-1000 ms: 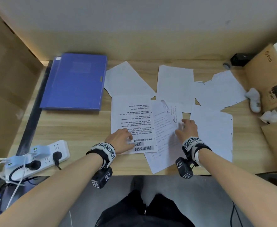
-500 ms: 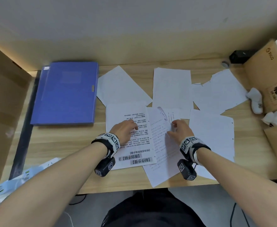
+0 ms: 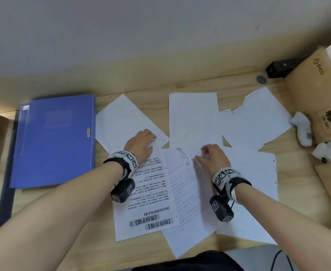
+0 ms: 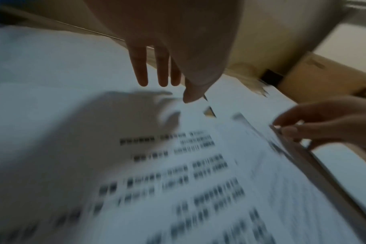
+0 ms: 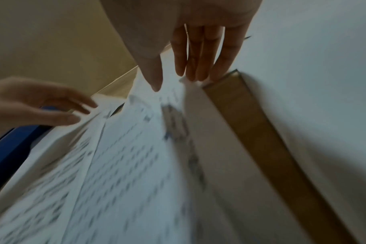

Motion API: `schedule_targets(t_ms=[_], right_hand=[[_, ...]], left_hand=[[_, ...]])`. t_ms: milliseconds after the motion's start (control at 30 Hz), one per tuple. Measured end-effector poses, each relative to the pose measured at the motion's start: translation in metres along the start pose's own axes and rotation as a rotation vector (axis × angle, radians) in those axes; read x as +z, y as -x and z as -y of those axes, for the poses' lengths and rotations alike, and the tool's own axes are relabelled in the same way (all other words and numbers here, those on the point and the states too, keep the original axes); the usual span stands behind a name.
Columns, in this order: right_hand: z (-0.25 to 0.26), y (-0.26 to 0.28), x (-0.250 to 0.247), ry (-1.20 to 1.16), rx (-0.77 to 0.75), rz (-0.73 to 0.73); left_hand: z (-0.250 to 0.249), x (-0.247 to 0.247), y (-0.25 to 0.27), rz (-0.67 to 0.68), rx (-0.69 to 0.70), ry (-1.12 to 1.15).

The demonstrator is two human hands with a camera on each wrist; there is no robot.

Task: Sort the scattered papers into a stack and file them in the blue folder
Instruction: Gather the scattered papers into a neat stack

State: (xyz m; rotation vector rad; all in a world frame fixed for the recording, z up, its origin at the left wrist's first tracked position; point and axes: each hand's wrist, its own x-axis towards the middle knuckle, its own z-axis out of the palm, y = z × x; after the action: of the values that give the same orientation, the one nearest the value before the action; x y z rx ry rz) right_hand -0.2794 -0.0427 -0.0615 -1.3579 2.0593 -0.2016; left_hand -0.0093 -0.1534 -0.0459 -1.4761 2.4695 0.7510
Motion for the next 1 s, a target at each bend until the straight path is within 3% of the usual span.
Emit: schedule_targets(t_ms=[100,233,367,533,600,867,1000], right_hand=[[-0.005,-0.035,-0.029,-0.021,0.075,-0.060],[-0.012,-0.071,-0.058,0.056,0.164,-0.073],[-0.007,-0.083,-0.060,0.162,0.264,-0.027],[-0.009,-0.088,-0.053,-0.041,0.345,0.010],[-0.007,-0.088,-0.053,-0.001,0.336,0.027],[-0.006,-0.080,-0.049,0.009,0.254,0.006],[-0.003,-0.076,-0.057,-0.165,0.236,-0.064]], left_hand=[[0.011,-0.020,-0.029,-0.028,-0.052,-0.004],[0.016,-0.039,-0.065,0.117,0.059,-0.226],[0.015,-0.042,-0.083,0.170,0.129,-0.386],[0.013,-0.044,-0.093,0.191,0.140,-0.455],[0.015,-0.044,-0.094,0.198,0.129,-0.459],[0.018,-0.052,-0.089,0.146,0.151,-0.423],[0.005,-0.085,-0.085,-0.040,0.133,-0.183]])
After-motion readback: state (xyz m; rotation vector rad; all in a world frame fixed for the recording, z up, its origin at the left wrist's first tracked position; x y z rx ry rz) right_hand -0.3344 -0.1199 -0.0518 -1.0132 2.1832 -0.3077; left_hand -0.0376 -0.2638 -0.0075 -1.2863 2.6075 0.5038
